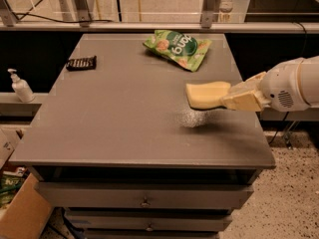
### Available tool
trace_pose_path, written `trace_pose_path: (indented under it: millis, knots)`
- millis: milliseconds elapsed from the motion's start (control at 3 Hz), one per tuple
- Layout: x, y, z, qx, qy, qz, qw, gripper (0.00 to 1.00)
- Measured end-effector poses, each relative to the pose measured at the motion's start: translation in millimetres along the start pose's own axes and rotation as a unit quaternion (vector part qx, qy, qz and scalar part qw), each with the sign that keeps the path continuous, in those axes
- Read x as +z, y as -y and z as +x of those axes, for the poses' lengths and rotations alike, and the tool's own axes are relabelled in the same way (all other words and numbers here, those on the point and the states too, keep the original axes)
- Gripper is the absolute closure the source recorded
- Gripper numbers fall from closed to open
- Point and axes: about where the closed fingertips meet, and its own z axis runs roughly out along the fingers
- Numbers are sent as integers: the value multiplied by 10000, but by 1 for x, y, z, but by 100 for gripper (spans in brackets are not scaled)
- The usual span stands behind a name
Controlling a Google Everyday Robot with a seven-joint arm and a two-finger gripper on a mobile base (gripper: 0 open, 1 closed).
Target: Move sponge near green rice chip bag
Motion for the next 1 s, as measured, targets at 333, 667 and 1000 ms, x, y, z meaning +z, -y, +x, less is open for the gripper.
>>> trace_pose_path:
  millis: [333,667,1000]
  knots:
    - [0,0,0,-1,0,0,10000,100]
    - [4,11,-5,-105,136,158,9997,100]
    - [18,38,-16,-254,326,419,9983,100]
